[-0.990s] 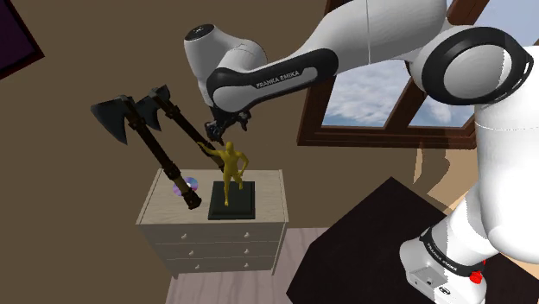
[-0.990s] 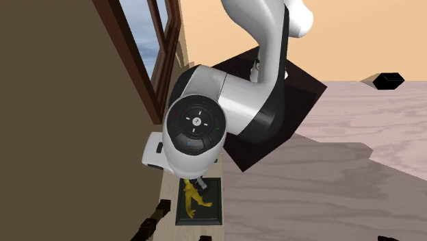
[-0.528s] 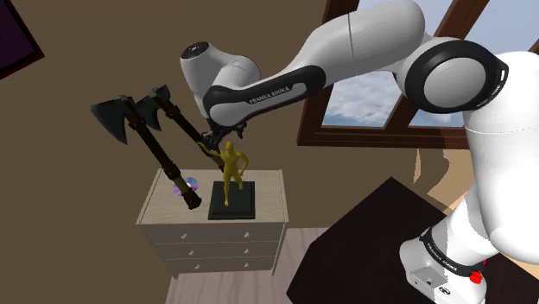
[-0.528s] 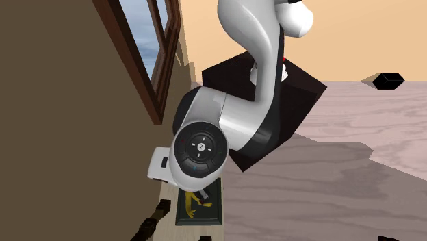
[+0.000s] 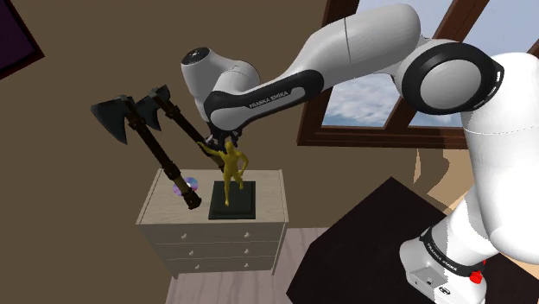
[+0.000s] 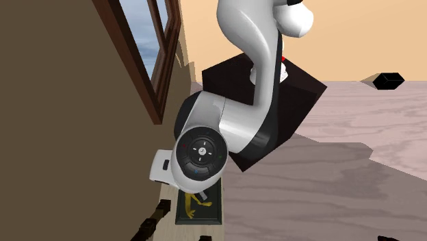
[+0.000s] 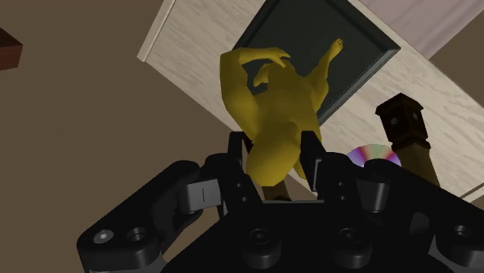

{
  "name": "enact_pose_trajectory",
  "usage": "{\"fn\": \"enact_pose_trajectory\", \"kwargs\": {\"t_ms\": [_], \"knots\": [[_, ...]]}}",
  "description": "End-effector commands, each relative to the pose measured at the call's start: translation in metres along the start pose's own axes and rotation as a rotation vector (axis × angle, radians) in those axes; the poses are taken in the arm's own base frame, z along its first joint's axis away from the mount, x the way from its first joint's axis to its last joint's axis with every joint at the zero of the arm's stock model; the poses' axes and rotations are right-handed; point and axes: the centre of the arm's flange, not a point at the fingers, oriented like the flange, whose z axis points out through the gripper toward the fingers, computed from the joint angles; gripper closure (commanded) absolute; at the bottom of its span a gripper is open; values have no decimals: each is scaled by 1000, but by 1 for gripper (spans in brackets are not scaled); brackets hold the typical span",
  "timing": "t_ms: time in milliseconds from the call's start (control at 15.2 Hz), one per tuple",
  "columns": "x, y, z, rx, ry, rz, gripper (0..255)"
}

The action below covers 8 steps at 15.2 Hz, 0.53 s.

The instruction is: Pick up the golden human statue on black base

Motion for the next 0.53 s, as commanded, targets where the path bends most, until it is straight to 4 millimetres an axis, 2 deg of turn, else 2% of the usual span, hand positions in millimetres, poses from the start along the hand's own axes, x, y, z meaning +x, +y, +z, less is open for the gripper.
{"fn": "enact_pose_trajectory", "kwargs": {"t_ms": [0,264,462], "knots": [[0,0,2,-1,-2,-1,255],[0,0,1,-1,-2,-1,255],[0,4,-14,-1,-2,-1,255]]}}
